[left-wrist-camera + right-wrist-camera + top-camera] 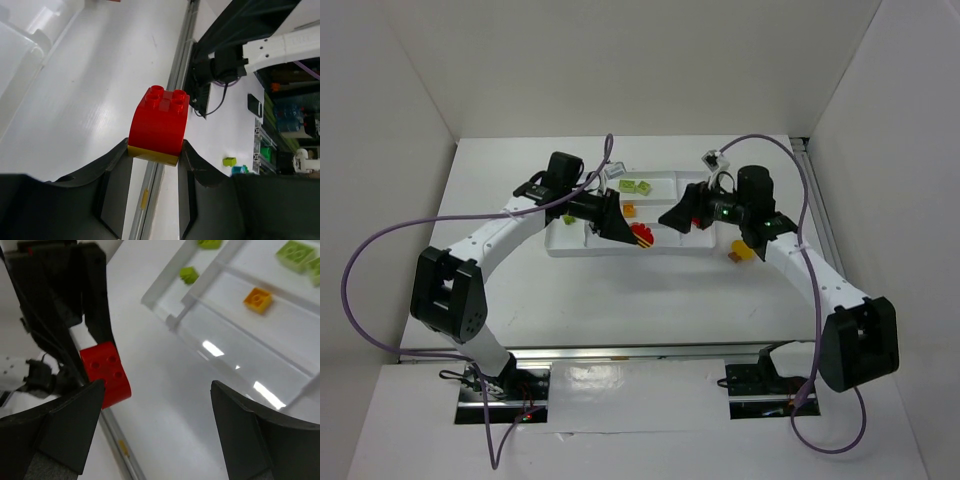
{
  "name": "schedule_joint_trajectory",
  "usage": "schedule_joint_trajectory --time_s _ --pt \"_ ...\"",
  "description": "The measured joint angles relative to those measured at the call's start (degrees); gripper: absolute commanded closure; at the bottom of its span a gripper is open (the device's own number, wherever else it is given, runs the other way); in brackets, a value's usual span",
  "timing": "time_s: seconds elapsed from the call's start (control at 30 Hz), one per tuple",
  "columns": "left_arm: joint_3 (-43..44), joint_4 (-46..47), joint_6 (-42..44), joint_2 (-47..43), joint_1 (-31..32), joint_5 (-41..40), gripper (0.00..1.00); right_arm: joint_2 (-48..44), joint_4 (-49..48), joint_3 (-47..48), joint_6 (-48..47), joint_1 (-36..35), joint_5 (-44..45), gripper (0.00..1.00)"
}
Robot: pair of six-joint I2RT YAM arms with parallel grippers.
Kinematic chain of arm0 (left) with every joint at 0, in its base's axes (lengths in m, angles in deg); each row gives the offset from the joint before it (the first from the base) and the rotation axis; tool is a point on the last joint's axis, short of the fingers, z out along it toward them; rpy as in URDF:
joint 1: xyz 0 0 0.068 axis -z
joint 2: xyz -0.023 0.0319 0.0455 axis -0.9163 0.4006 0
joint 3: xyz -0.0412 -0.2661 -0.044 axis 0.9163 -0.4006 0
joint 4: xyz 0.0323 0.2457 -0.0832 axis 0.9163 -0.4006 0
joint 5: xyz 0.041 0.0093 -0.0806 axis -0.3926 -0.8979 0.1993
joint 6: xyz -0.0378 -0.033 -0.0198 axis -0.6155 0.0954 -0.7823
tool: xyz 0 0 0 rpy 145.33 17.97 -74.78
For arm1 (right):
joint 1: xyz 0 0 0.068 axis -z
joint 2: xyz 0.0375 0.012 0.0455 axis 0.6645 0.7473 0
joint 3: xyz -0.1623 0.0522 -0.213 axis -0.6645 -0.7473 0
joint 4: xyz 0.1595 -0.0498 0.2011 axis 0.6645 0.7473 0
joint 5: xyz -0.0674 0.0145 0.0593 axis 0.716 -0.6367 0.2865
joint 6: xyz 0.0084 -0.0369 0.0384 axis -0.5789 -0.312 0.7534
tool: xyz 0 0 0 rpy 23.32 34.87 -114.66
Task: Sort the legos into containers by color
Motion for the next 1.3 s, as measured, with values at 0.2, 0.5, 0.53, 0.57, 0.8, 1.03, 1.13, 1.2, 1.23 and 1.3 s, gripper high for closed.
schedule_joint_trajectory --time_s 0.2,0.5,0.53,0.57,0.8,1.03,1.13,1.2,1.23,1.3 --pt "0.15 -0.07 1.7 0.0 0.0 3.69 1.0 3.13 0.46 -0.52 -2.47 -1.92 -11.02 0.06" --pt "0.15 -0.66 2.05 0.2 0.0 4.9 1.0 5.33 -1.88 -0.22 -2.25 -4.28 -19.19 0.12" --pt "0.15 -0.68 2.08 0.2 0.0 4.9 1.0 5.55 -2.67 -0.22 -2.16 -4.44 -19.67 0.14" --pt "0.15 -0.66 2.1 0.2 0.0 4.92 1.0 5.84 -3.34 -0.2 -1.9 -4.48 -20.09 0.15" --pt "0.15 -0.66 2.99 0.2 0.0 5.35 1.0 8.79 -5.81 0.02 -0.02 -5.44 -21.99 0.36" --pt "0.15 -0.5 3.23 0.31 -0.09 4.85 1.0 9.92 -7.67 0.42 1.44 -5.86 -23.58 0.77" --pt "0.15 -0.39 3.21 0.31 -0.09 4.9 1.0 9.92 -7.89 0.42 1.95 -5.86 -23.54 0.85" --pt "0.15 -0.28 3.21 0.31 -0.09 4.94 1.0 9.9 -8.02 0.42 2.16 -5.86 -23.52 0.88" --pt "0.15 -0.24 3.21 0.31 -0.09 4.92 1.0 9.9 -8.04 0.42 2.32 -5.86 -23.45 0.88" --pt "0.13 -0.11 3.21 0.31 -0.11 4.83 1.0 9.75 -8.04 0.37 2.4 -5.86 -23.02 0.88"
